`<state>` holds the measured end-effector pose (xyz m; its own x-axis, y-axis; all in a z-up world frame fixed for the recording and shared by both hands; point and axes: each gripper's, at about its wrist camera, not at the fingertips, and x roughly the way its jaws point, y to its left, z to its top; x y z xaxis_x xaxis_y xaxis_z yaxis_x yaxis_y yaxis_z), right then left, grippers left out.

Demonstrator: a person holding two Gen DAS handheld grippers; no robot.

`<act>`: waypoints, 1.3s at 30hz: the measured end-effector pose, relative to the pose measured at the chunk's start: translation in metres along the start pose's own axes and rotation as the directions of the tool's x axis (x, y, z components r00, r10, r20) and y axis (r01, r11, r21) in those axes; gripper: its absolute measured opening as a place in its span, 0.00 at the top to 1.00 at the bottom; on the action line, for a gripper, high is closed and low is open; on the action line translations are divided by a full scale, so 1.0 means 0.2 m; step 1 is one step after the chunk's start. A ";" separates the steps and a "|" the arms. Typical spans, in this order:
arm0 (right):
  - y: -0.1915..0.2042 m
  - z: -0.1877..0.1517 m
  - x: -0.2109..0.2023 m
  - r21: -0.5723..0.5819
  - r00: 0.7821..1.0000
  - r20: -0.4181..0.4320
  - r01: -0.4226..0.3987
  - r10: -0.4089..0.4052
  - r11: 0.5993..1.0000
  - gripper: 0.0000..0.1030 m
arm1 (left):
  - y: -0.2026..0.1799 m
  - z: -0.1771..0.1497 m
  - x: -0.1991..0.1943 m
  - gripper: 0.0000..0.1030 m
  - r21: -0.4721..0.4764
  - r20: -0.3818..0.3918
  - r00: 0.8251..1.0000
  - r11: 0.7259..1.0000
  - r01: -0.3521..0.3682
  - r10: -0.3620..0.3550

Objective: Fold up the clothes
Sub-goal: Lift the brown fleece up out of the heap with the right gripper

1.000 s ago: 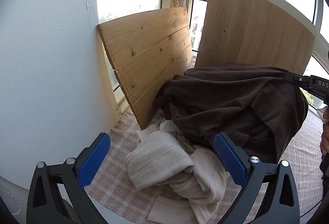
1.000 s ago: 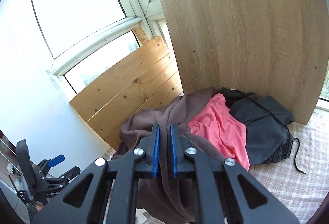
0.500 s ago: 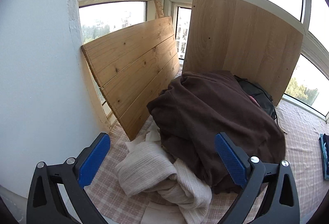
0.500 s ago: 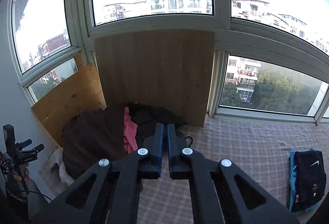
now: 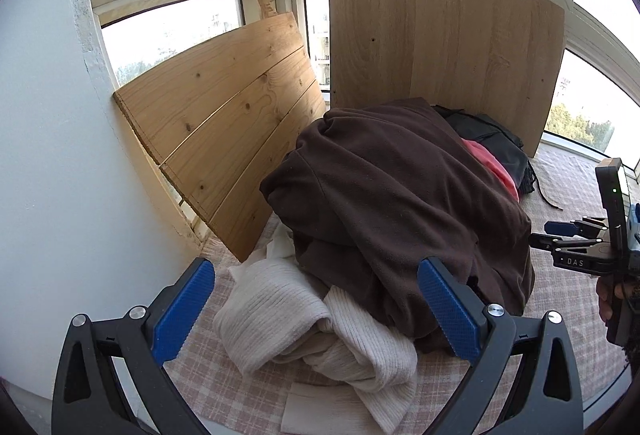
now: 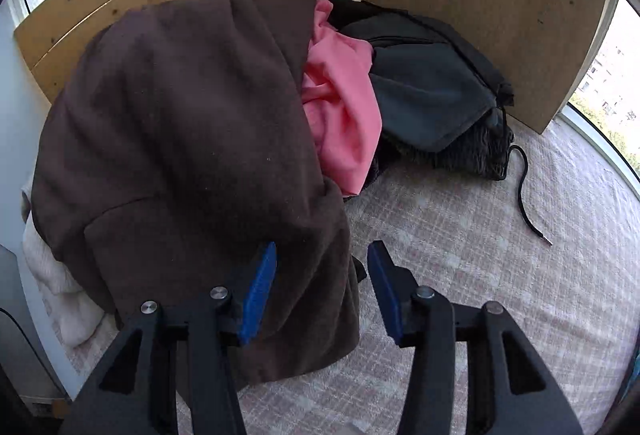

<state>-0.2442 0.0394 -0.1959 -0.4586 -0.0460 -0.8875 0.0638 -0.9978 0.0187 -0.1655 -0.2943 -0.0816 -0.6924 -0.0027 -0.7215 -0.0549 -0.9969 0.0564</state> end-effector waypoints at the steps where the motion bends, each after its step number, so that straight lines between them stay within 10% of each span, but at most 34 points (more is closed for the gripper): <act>1: 0.01 -0.01 0.03 -0.011 1.000 -0.022 -0.019 0.019 1.000 0.54 | 0.02 -0.01 0.01 0.01 -0.004 -0.008 1.000 1.000 -0.006 0.006; 3: 0.05 -0.03 0.09 -0.031 0.996 -0.068 -0.061 0.059 0.998 0.58 | 0.05 -0.03 0.04 0.01 -0.027 -0.031 0.999 1.000 -0.011 0.010; 5: 0.07 -0.06 0.08 -0.030 0.990 -0.070 -0.121 0.119 0.992 0.93 | 0.07 -0.05 0.07 0.01 -0.053 -0.053 0.999 0.999 -0.010 0.007; 11: 0.04 0.00 -0.34 0.073 0.930 0.155 -0.348 0.334 0.935 0.94 | 0.07 -0.05 0.09 0.01 -0.067 -0.058 0.998 0.998 -0.018 0.014; 17: -0.10 0.30 -1.03 0.060 0.795 0.489 -0.441 0.359 0.895 0.94 | 0.07 -0.01 0.08 0.01 -0.066 -0.057 0.998 0.997 -0.038 0.034; 24: -0.23 0.44 -1.60 0.061 0.711 0.662 -0.364 0.236 0.929 0.94 | 0.08 0.01 -0.01 0.01 -0.059 -0.011 0.999 0.997 -0.040 0.039; 39: -0.37 -0.06 -2.64 0.167 0.493 0.864 -0.085 -0.104 0.982 0.94 | 0.08 0.02 -0.06 0.01 -0.025 0.014 0.999 0.999 -0.030 0.030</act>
<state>0.0043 0.1381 0.2658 -0.9983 0.0398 -0.0417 -0.0463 -0.9843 0.1703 -0.1608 -0.3101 -0.0692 -0.7039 -0.0314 -0.7096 -0.0163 -0.9980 0.0603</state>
